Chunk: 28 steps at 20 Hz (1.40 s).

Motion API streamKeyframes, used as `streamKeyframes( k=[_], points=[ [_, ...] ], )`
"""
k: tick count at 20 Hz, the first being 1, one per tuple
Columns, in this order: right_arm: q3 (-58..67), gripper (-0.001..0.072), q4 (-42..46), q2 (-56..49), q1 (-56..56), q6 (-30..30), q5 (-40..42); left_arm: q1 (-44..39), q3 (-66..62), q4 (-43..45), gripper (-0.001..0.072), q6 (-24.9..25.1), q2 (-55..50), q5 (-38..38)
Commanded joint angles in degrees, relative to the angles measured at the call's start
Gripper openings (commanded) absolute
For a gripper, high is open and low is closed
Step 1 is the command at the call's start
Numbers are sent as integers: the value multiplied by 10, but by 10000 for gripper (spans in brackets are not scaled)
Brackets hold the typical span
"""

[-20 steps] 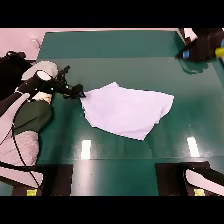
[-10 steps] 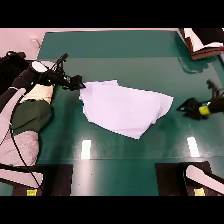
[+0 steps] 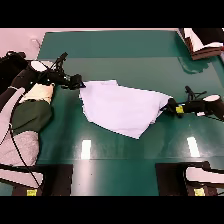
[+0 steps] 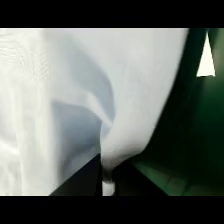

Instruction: Fold the shirts.

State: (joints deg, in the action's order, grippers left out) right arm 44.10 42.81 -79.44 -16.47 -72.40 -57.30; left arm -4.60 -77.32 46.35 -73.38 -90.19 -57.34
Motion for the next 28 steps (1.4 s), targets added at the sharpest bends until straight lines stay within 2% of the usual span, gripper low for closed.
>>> streamKeyframes(
  k=[1,4,8,11,14,16,20,22,25,28],
  points=[
    [46,18,36,7,42,-5,11,0,-5,1,23,0,24,-5],
    [155,18,54,104,40,17,-48,0,-61,37,24,4,118,2],
    [387,18,54,247,15,8,-166,0,-201,47,23,5,285,-13],
    [547,17,55,297,-16,-20,-204,0,-265,64,23,19,388,-6],
    [622,17,54,308,-54,-47,-216,0,-276,76,23,18,434,-4],
    [643,17,53,290,-64,-65,-243,0,-275,77,23,12,430,-21],
    [643,17,59,218,-58,-101,-314,0,-259,75,23,-23,373,-104],
    [635,17,124,171,-32,-123,-337,0,-220,75,23,-29,335,-129],
    [563,17,238,104,29,-136,-336,-5,-129,74,23,-29,263,-127],
    [498,17,247,24,55,-136,-299,-34,-51,76,24,-15,168,-105]
  ],
)
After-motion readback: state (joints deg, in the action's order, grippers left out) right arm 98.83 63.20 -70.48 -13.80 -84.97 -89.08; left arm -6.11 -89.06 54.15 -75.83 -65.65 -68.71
